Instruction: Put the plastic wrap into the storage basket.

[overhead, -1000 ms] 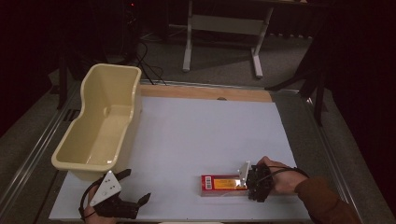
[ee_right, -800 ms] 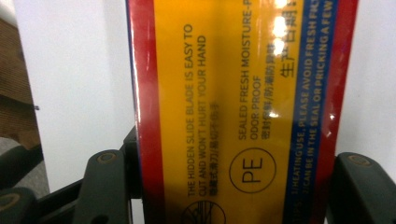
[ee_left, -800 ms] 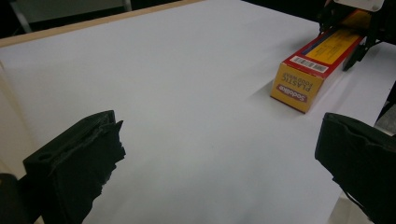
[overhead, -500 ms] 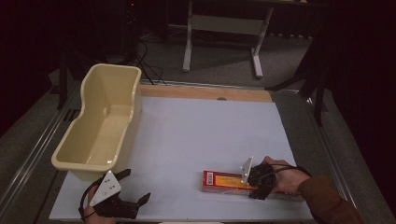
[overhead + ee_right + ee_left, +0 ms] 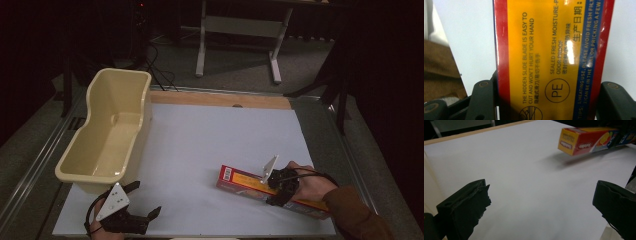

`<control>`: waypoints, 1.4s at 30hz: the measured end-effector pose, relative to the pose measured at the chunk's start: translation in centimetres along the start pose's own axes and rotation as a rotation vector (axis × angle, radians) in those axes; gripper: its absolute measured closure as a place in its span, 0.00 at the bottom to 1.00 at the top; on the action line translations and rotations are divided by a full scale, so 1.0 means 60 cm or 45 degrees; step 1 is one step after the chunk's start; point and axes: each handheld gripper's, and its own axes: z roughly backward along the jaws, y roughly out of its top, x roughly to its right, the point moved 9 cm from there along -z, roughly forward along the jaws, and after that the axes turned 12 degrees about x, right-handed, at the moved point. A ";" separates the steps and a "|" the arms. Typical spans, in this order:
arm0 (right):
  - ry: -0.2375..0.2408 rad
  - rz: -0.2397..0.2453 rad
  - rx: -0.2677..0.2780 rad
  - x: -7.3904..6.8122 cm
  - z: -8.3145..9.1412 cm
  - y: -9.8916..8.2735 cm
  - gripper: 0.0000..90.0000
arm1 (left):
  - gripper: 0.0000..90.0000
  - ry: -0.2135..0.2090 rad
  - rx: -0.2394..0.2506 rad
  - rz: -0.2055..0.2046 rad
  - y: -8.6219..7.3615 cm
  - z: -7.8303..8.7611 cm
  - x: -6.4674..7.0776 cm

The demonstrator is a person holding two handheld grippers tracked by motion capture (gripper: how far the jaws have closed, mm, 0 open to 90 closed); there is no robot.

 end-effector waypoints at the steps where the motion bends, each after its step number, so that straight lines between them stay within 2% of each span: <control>1: -0.006 -0.021 0.007 0.003 0.002 0.002 0.47 | 0.00 0.000 0.000 0.000 0.000 0.000 0.000; 8: -0.041 -0.165 0.065 0.025 0.014 0.013 0.47 | 0.00 0.001 0.002 0.001 0.000 0.000 0.000; 16: -0.025 -0.374 0.227 0.044 0.029 0.032 0.47 | 0.00 0.002 0.003 0.000 0.000 0.000 0.000; 23: -0.103 -0.456 0.239 0.062 0.030 0.037 0.47 | 0.00 0.001 0.003 0.000 0.001 0.000 0.000; 30: -0.152 -0.535 0.263 0.077 0.031 0.054 0.47 | 0.00 0.001 0.003 -0.001 0.001 0.000 0.000; 42: -0.209 -0.565 0.286 0.094 0.027 0.093 0.47 | 0.00 -0.007 0.009 -0.002 0.002 -0.001 0.003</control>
